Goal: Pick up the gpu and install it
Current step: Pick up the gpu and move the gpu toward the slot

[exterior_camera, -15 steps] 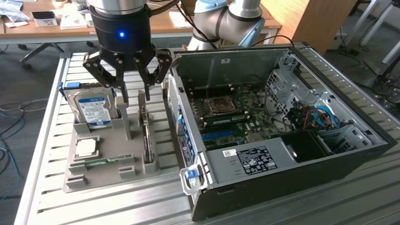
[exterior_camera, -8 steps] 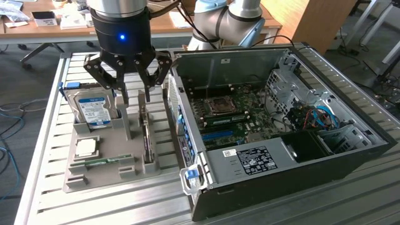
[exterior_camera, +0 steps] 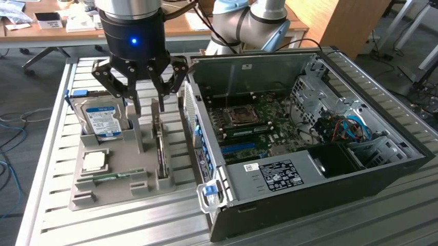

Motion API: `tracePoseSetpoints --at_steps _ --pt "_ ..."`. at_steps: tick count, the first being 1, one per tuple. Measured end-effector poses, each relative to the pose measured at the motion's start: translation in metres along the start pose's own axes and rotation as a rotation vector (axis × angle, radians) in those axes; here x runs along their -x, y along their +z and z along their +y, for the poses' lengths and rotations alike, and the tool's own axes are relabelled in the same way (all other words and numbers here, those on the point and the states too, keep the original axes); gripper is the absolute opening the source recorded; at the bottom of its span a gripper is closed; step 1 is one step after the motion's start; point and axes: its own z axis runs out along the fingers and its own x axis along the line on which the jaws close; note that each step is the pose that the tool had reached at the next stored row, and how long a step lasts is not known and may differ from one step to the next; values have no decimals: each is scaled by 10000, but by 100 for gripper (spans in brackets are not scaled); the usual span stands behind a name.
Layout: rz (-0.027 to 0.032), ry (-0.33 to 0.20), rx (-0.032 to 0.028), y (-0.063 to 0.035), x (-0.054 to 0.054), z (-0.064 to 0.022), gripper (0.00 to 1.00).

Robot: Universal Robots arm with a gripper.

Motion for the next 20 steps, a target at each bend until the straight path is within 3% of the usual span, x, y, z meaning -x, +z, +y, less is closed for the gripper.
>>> tracePoseSetpoints --at_steps 13,20 --pt "3 1 -3 144 -4 -7 47" --pt "3 0 -3 152 -4 -7 47"
